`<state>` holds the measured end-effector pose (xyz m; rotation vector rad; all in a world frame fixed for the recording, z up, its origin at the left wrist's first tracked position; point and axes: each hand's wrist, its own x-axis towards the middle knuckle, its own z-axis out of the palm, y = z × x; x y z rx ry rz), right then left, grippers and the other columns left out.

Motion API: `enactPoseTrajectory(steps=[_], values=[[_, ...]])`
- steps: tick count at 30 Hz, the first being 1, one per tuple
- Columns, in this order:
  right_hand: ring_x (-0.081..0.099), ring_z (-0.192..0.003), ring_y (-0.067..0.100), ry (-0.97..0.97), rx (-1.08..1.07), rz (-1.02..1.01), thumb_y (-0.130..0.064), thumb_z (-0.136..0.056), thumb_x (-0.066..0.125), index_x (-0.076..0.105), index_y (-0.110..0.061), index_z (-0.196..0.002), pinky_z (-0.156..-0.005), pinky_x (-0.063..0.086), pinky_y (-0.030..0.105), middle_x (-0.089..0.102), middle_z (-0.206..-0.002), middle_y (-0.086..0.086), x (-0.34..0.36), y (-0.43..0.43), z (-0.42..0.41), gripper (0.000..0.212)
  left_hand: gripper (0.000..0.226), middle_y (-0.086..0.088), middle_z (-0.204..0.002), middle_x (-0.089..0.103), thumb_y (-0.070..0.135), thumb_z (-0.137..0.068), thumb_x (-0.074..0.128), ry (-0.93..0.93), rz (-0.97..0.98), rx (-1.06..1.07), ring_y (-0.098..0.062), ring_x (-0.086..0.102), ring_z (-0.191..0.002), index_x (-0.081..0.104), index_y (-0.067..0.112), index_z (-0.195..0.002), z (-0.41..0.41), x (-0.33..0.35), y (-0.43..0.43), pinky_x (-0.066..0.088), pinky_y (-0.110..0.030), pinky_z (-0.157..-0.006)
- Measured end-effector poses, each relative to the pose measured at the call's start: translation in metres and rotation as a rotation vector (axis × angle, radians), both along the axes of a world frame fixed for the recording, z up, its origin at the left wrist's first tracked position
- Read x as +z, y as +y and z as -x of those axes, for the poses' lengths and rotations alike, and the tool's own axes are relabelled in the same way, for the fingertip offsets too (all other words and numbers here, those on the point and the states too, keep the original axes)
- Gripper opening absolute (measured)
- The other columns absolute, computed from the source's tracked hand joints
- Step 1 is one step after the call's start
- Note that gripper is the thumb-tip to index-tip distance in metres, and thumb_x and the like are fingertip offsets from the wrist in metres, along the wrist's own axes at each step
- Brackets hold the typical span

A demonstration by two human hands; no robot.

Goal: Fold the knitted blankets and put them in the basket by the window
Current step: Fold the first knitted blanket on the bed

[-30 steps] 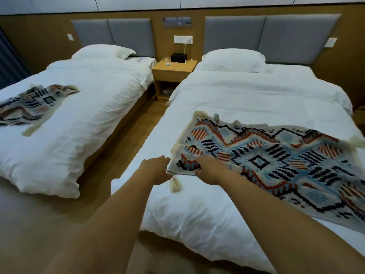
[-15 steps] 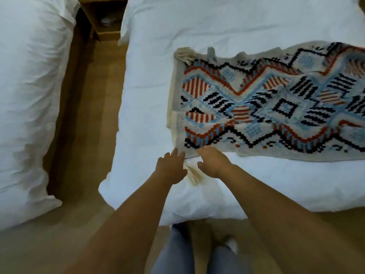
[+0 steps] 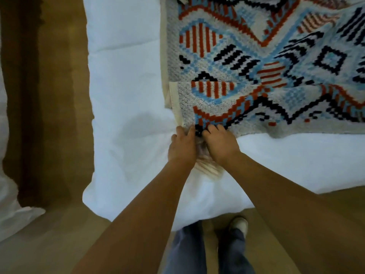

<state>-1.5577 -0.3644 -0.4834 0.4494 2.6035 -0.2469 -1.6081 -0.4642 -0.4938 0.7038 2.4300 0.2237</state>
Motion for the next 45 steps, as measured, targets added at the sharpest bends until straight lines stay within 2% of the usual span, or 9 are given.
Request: enactPoseTrajectory(steps=[9, 15, 19, 21, 23, 26, 31, 35, 45], values=[[0.046, -0.116, 0.030, 0.051, 0.106, -0.002, -0.003, -0.092, 0.045, 0.054, -0.005, -0.118, -0.083, 0.046, 0.039, 0.051, -0.121, 0.013, 0.035, -0.043, -0.035, 0.027, 0.063, -0.010, -0.136, 0.036, 0.022, -0.095, 0.050, 0.280, 0.216, -0.280, -0.027, 0.042, -0.120, 0.019, 0.016, -0.149, -0.018, 0.037, -0.056, 0.046, -0.033, -0.084], [0.054, -0.107, 0.034, 0.020, 0.268, 0.056, -0.001, -0.095, 0.039, 0.057, -0.002, -0.114, -0.079, 0.046, 0.039, 0.053, -0.118, 0.017, 0.056, -0.096, -0.103, 0.026, 0.047, -0.011, -0.129, 0.043, 0.013, -0.098, 0.040, 0.339, 0.304, -0.266, -0.028, 0.047, -0.112, 0.030, 0.012, -0.144, -0.088, 0.062, -0.117, 0.037, -0.032, -0.073], [0.054, -0.112, 0.033, -0.069, 0.309, 0.110, 0.001, -0.092, 0.042, 0.057, -0.002, -0.118, -0.087, 0.046, 0.039, 0.052, -0.123, 0.018, 0.052, -0.118, -0.143, 0.030, 0.057, -0.006, -0.105, 0.061, 0.032, -0.078, 0.072, 0.369, 0.352, -0.238, -0.020, 0.061, -0.088, 0.054, 0.017, -0.130, -0.136, 0.063, -0.147, 0.046, -0.028, -0.063], [0.055, -0.113, 0.032, -0.127, 0.322, 0.137, -0.001, -0.091, 0.046, 0.055, -0.003, -0.120, -0.091, 0.045, 0.038, 0.053, -0.126, 0.018, 0.045, -0.122, -0.152, 0.030, 0.065, -0.013, -0.124, 0.053, 0.025, -0.084, 0.065, 0.336, 0.371, -0.209, -0.025, 0.057, -0.100, 0.038, 0.013, -0.142, -0.150, 0.062, -0.150, 0.046, -0.031, -0.072], [0.054, -0.114, 0.031, -0.120, 0.304, 0.171, -0.004, -0.091, 0.048, 0.053, -0.004, -0.123, -0.093, 0.044, 0.036, 0.053, -0.127, 0.017, 0.042, -0.123, -0.157, 0.032, 0.071, -0.019, -0.151, 0.022, 0.018, -0.094, 0.049, 0.295, 0.445, -0.232, -0.030, 0.041, -0.124, 0.008, 0.013, -0.151, -0.159, 0.054, -0.151, 0.040, -0.035, -0.091], [0.056, -0.109, 0.031, -0.045, 0.292, 0.158, -0.002, -0.092, 0.044, 0.052, -0.005, -0.123, -0.087, 0.046, 0.036, 0.054, -0.124, 0.015, 0.044, -0.118, -0.159, 0.032, 0.075, -0.018, -0.157, 0.005, 0.020, -0.093, 0.051, 0.250, 0.453, -0.218, -0.033, 0.030, -0.135, 0.004, 0.015, -0.152, -0.162, 0.058, -0.145, 0.035, -0.040, -0.102], [0.057, -0.102, 0.031, -0.058, 0.317, 0.130, -0.003, -0.093, 0.041, 0.054, -0.004, -0.118, -0.079, 0.047, 0.036, 0.054, -0.119, 0.014, 0.059, -0.094, -0.158, 0.028, 0.067, -0.016, -0.155, 0.010, 0.021, -0.093, 0.051, 0.192, 0.429, -0.143, -0.033, 0.026, -0.137, 0.015, 0.014, -0.149, -0.149, 0.085, -0.121, 0.032, -0.042, -0.107], [0.056, -0.103, 0.030, -0.023, 0.306, 0.121, -0.009, -0.095, 0.042, 0.055, -0.005, -0.114, -0.081, 0.046, 0.037, 0.054, -0.118, 0.014, 0.089, -0.069, -0.143, 0.023, 0.059, -0.014, -0.148, 0.024, 0.019, -0.090, 0.050, 0.248, 0.391, -0.130, -0.030, 0.034, -0.130, 0.026, 0.013, -0.144, -0.120, 0.114, -0.096, 0.036, -0.039, -0.099], [0.054, -0.110, 0.028, 0.000, 0.209, 0.034, -0.013, -0.097, 0.039, 0.050, -0.007, -0.122, -0.089, 0.045, 0.036, 0.052, -0.126, 0.012, 0.147, 0.003, -0.015, 0.028, 0.051, -0.012, -0.138, 0.036, 0.019, -0.090, 0.048, 0.319, 0.285, -0.194, -0.029, 0.037, -0.126, 0.034, 0.013, -0.139, 0.010, 0.163, -0.016, 0.036, -0.037, -0.096]])
